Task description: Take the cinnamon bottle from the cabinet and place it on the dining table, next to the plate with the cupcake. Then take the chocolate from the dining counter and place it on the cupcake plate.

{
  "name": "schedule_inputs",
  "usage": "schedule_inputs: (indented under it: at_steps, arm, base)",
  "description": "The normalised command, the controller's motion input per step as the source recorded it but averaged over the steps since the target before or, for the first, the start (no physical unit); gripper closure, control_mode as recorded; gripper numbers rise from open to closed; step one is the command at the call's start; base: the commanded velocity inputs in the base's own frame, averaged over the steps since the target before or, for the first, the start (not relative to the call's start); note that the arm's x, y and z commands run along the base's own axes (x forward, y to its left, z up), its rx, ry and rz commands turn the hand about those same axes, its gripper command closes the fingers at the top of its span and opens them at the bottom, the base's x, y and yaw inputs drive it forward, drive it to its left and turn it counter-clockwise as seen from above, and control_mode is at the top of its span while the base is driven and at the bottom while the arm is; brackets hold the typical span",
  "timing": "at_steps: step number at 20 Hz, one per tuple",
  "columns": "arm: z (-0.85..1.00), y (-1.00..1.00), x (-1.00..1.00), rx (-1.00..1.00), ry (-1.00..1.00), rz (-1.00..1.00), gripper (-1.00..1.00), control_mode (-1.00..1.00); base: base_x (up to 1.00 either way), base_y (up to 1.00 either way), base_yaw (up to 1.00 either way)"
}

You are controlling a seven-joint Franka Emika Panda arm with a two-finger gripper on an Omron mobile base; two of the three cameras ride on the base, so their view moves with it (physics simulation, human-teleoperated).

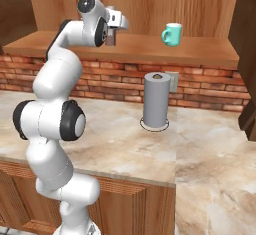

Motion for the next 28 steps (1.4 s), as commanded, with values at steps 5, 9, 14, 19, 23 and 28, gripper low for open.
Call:
schedule_inputs:
  at_steps: [5,9,14,19,23,28]
  arm:
    - [0.0,-0.07,-0.5,0.0,-0.03,0.0,1.0,-1.0]
    - [0.0,0.0,-1.0,0.03,-0.14,0.02,1.0,-1.0]
    - [0.0,0.0,-1.0,0.09,-0.25,0.1,1.0,-1.0]
    - [0.0,0.0,-1.0,0.13,-0.23,0.16,1.0,-1.0]
    - [-0.01,0.0,-1.0,0.08,-0.14,0.17,1.0,-1.0]
    - [0.0,0.0,-1.0,0.0,-0.16,0.18,1.0,-1.0]
  base:
    - [0.0,0.0,0.0]
    - [0.0,0.0,0.0]
    - [0.0,0.0,0.0]
    - [0.0,0.0,0.0]
    - [0.0,0.0,0.0]
    - [0.0,0.0,0.0]
